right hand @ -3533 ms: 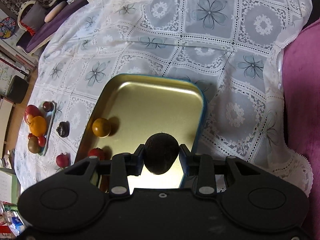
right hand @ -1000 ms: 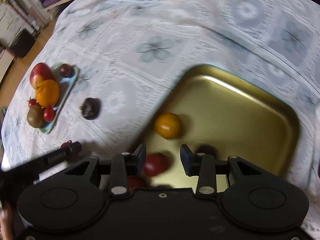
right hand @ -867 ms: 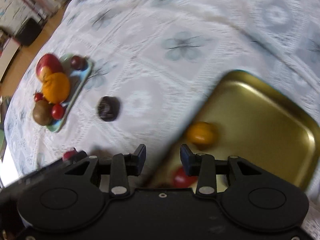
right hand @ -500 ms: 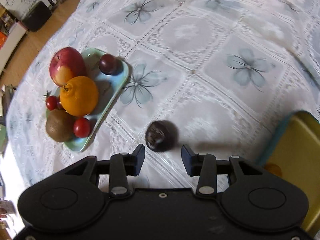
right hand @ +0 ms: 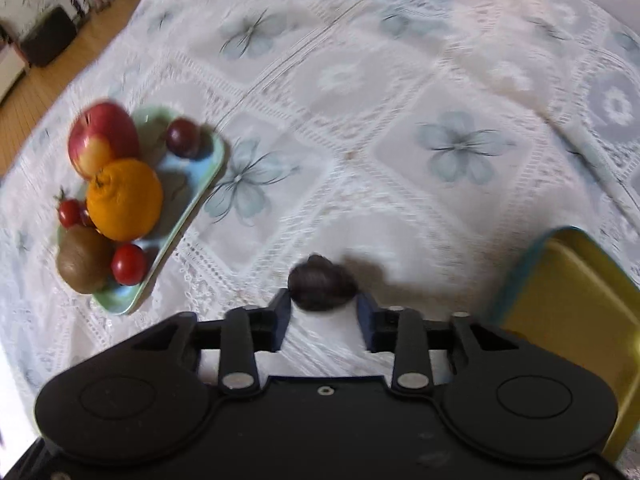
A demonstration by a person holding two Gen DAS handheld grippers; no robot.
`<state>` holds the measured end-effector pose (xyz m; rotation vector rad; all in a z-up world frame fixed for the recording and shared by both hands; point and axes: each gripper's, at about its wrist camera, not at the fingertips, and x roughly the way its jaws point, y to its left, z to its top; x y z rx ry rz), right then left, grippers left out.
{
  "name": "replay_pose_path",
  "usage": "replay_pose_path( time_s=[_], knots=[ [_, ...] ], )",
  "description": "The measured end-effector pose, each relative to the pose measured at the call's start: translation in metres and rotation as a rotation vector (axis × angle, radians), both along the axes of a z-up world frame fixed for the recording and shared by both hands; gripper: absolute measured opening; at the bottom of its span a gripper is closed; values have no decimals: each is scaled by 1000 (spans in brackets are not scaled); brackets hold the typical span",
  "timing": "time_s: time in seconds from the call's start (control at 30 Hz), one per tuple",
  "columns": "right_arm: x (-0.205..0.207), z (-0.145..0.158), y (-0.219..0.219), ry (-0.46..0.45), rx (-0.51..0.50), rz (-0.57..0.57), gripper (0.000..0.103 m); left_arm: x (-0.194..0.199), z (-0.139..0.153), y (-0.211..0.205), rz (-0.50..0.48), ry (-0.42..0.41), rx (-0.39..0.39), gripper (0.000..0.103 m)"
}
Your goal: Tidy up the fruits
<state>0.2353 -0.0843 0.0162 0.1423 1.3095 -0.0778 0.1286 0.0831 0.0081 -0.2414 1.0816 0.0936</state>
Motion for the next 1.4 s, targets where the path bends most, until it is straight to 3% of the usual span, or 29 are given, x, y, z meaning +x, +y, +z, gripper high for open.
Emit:
replay_pose_path(
  time_s=[0.13, 0.3, 0.5, 0.67, 0.87, 0.9, 0.97, 1.07, 1.23, 1.27, 1.3, 1.4],
  knots=[
    [-22, 26, -46, -29, 19, -62, 2, -6, 8, -13, -55, -25, -40, 44],
    [-38, 31, -77, -46, 54, -143, 22, -11, 13, -30, -114, -41, -66, 44],
    [-28, 15, -37, 25, 113, -29, 32, -11, 8, -15, -48, -23, -3, 44],
    [-16, -4, 12, 35, 92, 60, 34, -13, 8, 6, 12, -30, -14, 44],
    [3, -27, 43, 50, 105, 75, 39, -11, 6, 17, 61, -23, 19, 44],
    [7, -32, 47, 58, 97, 68, 44, -11, 6, 19, 64, -25, 16, 44],
    [13, -43, 52, 64, 55, 40, 45, -10, 5, 21, 66, -26, 6, 44],
    [11, -52, 53, 52, 21, 12, 37, -9, 4, 20, 68, -20, 21, 44],
    [0, -32, 33, 21, 50, -5, 36, -9, 4, 12, 48, -20, 48, 44],
    [-3, -26, 24, 12, 58, -10, 28, -10, 5, 10, 37, -24, 42, 44],
    [-8, -19, 14, 10, 66, -18, 4, -10, 6, 7, 25, -29, 32, 44],
    [-24, 1, -27, -3, 103, -66, 0, -12, 11, -3, -15, -43, 3, 44]
  ],
)
